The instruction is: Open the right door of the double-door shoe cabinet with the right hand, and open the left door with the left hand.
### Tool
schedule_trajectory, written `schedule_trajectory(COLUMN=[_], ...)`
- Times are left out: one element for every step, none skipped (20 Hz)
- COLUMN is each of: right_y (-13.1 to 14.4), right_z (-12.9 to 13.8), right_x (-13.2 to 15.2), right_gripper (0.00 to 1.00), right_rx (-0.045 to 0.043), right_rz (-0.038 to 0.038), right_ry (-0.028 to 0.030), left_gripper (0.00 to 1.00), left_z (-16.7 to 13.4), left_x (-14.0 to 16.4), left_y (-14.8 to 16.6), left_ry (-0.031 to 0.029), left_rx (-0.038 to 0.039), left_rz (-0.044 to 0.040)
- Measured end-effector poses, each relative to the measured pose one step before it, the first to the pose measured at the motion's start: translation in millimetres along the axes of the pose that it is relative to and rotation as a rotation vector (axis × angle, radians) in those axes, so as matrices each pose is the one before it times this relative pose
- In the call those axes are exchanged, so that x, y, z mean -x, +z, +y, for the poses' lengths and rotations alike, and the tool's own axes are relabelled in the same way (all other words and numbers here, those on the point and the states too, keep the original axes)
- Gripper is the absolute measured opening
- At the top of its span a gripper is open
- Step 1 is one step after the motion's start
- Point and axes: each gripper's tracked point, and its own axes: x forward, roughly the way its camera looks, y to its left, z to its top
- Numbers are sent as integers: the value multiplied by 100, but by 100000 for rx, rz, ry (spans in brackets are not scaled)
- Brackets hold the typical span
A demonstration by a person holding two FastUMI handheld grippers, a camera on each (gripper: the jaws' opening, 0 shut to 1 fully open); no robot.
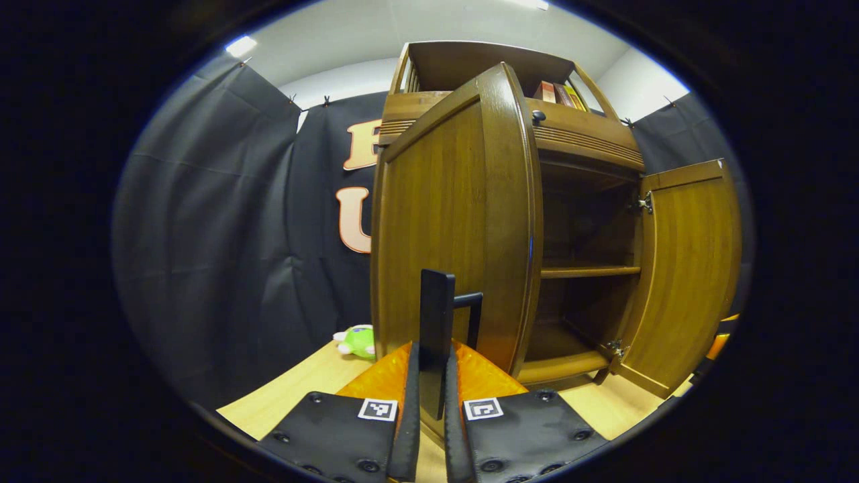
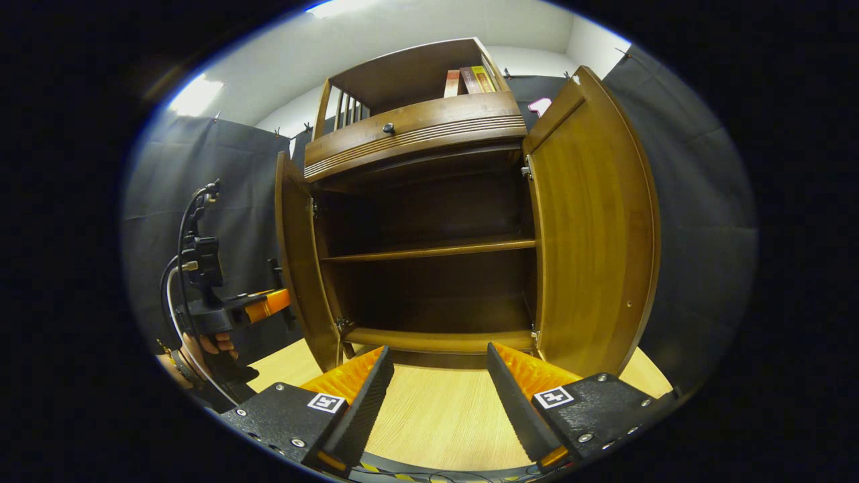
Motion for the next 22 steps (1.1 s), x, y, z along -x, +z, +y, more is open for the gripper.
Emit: schedule_trajectory(right_y=[-29,-113,-51,-110,-81,-13,-78,-6,56,-11,13,7,-63,-34,-91,-41,-56,-139,-87,38,105,-40], right_z=[250,283,307,308,299,296,365,330,368,417,451,469,467,464,481,445,454,342,415,322,432,221], right_x=[-80,-181,-62,-107,-94,-119,-25,-97,-134,-83,-91,-98,-77,-64,-52,-76,-63,-89,-46,-26,28,41], right_gripper=[98,98,98,98,98,98,98,98,98,98,98,98,98,98,98,98,98,98,98,98,98,98], right_rx=[148,107,-4,-59,307,244,89,134,38,13,52,87,30,-146,-321,-333,-236,-206,-50,107,261,209], right_rz=[269,248,173,240,284,135,112,75,-52,66,31,108,228,215,43,-188,-191,-92,-228,-252,-495,-215], right_ry=[396,483,451,554,408,329,296,200,143,141,166,201,211,182,155,85,-245,-428,-481,-206,-294,-238], left_gripper=[20,19,18,16,17,17,17,17,16,16,16,12,17,12,7,5,2,2,2,2,2,2], left_z=[631,705,554,516,737,633,777,694,797,314,768,685,640,752,871,607,351,184,190,342,526,595], left_x=[295,269,85,186,81,85,78,134,3,-49,29,-38,32,-60,-71,-29,-44,-80,-81,-64,-147,-4], left_y=[-291,-103,-180,-12,247,-49,-3,0,93,79,189,126,57,45,68,111,23,103,41,64,-2,76], left_ry=[311,1152,598,772,1081,756,470,357,201,-557,-1264,-1975,-2362,-1910,-1346,-1160,-1818,-1810,-1791,-1690,-1646,-1484], left_rx=[997,424,69,-21,745,1035,975,890,474,47,-292,-92,133,587,-8,-851,-1358,-1528,-810,374,841,413], left_rz=[-50,483,-522,58,-445,-162,-319,-301,-303,-250,-880,-924,-740,-111,-104,-14,-336,-537,-550,-198,-45,-365])
